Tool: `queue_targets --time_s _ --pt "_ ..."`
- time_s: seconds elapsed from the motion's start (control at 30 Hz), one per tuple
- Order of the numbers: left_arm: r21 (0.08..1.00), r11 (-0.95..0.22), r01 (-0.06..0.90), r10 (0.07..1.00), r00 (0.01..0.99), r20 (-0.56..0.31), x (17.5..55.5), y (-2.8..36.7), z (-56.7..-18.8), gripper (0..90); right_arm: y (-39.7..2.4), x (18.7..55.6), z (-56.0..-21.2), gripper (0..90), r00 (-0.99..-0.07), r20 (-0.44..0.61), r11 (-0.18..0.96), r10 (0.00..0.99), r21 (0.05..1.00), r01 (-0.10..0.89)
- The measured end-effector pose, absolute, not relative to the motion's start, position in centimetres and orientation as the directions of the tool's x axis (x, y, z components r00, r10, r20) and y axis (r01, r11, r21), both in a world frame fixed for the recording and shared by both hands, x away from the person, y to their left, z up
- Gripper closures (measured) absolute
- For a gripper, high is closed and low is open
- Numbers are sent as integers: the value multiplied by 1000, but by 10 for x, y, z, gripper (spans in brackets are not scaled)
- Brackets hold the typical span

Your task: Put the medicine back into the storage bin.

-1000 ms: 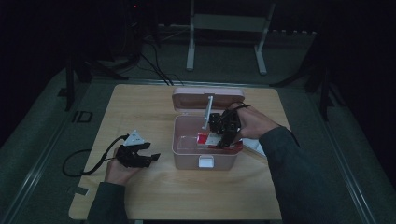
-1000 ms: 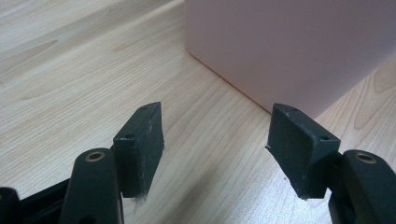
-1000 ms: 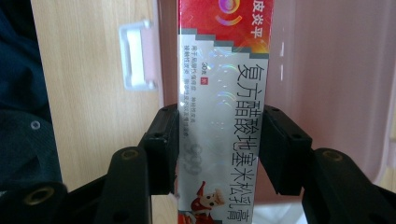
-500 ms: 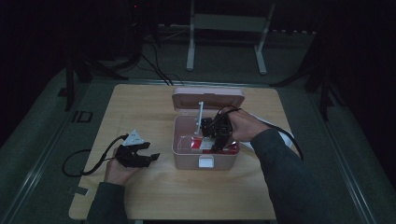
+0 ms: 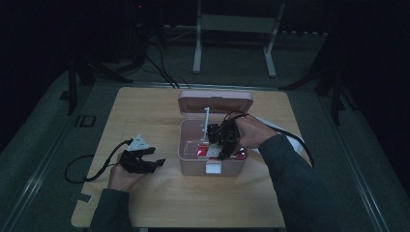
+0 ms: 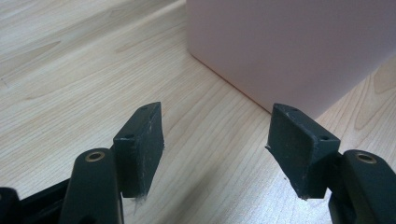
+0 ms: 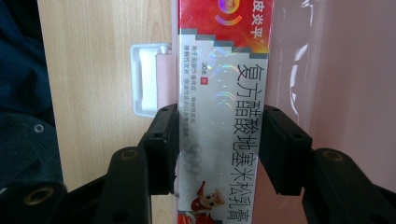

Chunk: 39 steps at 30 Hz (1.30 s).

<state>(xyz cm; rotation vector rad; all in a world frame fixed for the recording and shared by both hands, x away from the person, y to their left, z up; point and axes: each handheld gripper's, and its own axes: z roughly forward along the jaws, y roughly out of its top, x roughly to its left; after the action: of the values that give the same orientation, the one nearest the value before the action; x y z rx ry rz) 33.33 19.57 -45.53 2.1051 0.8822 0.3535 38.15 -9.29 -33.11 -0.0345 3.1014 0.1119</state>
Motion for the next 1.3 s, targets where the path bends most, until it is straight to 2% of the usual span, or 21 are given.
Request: queue_targets --time_s 1.3 --pt "772 -429 469 697 716 -47 334 196 -455 355 -93 386 -336 500 -1000 3 997 -25 66 -25"
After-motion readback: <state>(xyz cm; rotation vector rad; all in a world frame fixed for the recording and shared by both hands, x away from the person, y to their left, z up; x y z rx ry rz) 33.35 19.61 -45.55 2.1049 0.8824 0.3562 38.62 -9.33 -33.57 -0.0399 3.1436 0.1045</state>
